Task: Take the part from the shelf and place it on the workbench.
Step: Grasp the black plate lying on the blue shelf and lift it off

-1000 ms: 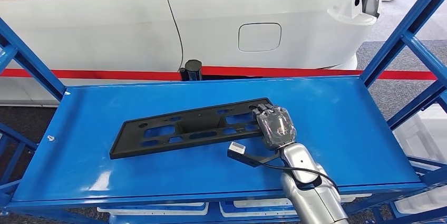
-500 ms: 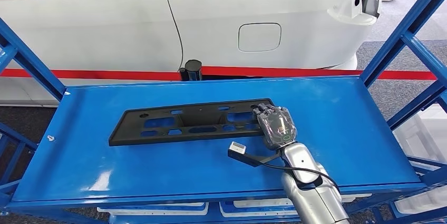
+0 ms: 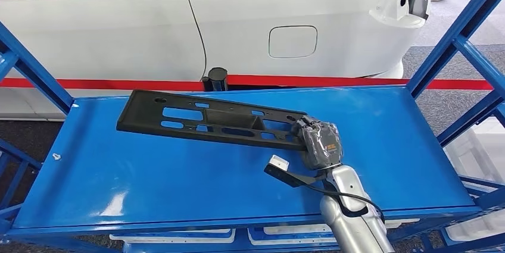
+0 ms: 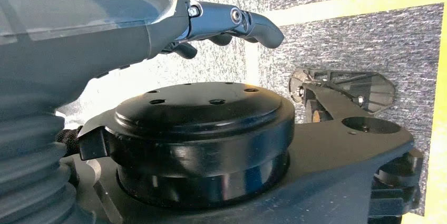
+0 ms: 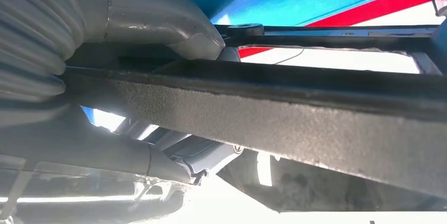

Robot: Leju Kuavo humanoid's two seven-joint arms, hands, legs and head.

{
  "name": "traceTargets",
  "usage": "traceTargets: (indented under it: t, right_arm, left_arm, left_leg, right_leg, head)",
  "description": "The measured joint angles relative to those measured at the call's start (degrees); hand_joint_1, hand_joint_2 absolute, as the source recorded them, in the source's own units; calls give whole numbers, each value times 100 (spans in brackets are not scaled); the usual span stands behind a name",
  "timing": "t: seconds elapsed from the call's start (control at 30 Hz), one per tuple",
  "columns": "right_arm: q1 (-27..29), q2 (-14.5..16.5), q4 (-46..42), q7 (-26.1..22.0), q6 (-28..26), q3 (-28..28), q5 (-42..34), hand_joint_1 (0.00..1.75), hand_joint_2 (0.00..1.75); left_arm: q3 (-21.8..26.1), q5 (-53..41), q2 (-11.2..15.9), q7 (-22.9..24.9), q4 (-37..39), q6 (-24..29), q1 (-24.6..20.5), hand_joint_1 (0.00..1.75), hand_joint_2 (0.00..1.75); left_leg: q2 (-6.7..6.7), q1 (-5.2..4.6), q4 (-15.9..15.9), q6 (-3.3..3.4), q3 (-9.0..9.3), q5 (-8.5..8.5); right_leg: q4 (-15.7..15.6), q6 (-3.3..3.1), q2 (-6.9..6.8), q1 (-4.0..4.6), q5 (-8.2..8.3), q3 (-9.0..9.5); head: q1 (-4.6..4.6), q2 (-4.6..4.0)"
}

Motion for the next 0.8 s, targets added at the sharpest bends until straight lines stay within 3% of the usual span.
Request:
traceTargets:
  t: [0.23, 0.43, 0.63, 0.8]
  right_arm:
    - [83, 46, -58, -183, -121, -129, -418, 175, 175]
    - [431, 123, -598, -1010, -147, -446, -2359, 175, 175]
    - [992, 242, -1412, -1792, 290, -827, -4652, 175, 175]
    - [1222, 294, -1874, -1963, 434, -1038, -5174, 175, 175]
  left_arm:
    - [48, -6, -19, 19, -1, 114, -13, 0, 175]
    - [78, -68, -51, 19, -2, 254, -26, 0, 175]
    - [81, -115, -62, -7, 0, 333, -30, 0, 175]
    - [83, -126, -69, -18, 1, 369, -33, 0, 175]
  left_leg:
    - [-1, 0, 0, 0, -1, 0]
    - [-1, -1, 0, 0, -5, 0]
    - [-6, -4, 0, 0, -23, 0]
    - [-5, -4, 0, 0, -26, 0]
  right_leg:
    - [0, 0, -1, 0, -1, -2]
    - [0, 0, -1, 0, -1, -3]
    - [0, 0, -4, 0, 0, -16]
    - [0, 0, -3, 0, 0, -21]
  head:
    - [1, 0]
    - [0, 0]
    - [0, 0]
    - [-1, 0]
